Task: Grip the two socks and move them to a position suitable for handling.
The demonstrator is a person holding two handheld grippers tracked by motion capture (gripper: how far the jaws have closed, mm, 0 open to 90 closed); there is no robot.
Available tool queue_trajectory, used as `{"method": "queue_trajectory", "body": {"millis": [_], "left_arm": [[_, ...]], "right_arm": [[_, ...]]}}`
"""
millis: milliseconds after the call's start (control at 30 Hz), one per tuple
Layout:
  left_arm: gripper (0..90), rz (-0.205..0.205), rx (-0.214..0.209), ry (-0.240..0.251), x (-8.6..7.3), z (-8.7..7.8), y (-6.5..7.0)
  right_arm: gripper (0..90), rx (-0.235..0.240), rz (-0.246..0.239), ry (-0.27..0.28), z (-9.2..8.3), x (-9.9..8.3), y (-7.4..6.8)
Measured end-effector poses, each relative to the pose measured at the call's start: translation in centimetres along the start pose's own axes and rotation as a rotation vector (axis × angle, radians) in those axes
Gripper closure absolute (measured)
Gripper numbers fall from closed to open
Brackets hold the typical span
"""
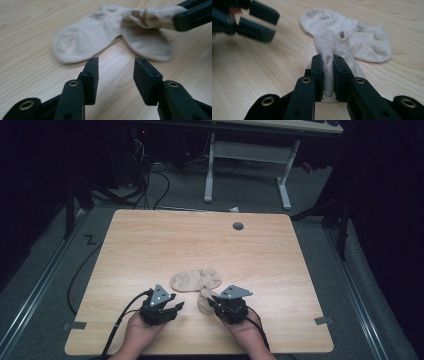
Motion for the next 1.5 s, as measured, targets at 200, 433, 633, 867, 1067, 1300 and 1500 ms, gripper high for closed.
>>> {"method": "queue_trajectory", "body": {"millis": [200, 433, 633, 867, 1067, 1300, 1500], "left_arm": [[72.3, 0.04, -0.047, 0.01, 2.2, 2.8, 2.2], [78.1, 0.026, -0.109, -0.021, 2.4, 5.5, 3.6], [79.5, 0.063, -0.117, -0.063, 1.8, 5.6, 4.1], [79.9, 0.102, -0.088, -0.121, 0.4, 3.6, 3.3], [80.1, 0.098, -0.064, -0.16, -1.0, 1.9, 1.5], [79.2, 0.126, -0.056, -0.169, -1.9, 0.7, 1.0], [77.4, 0.094, -0.037, -0.129, -2.2, 0.8, 0.8]], "right_arm": [[80.3, 0.01, 0.034, 0.006, -0.1, 0.1, 0.7], [80.2, 0.004, 0.053, 0.017, -0.4, 0.0, 1.4], [79.6, -0.015, 0.077, 0.028, -1.1, -0.1, 2.3], [79.5, -0.038, 0.091, 0.027, -1.4, -0.5, 3.3], [79.6, -0.058, 0.076, -0.007, -0.8, -0.9, 3.2], [79.1, -0.057, 0.067, -0.054, -0.5, -2.1, 3.1], [73.6, -0.08, 0.057, -0.086, 0.4, -2.7, 3.2]]}}
Point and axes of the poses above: each handheld gripper's, and its own axes: z roughly forward along the jaws, x roughly out of its top, y roughly to its right, the point moved 5 cm from there along z, roughly forward along the jaws, and after that the axes turned 13 degrees about z, right-handed, at the moved point
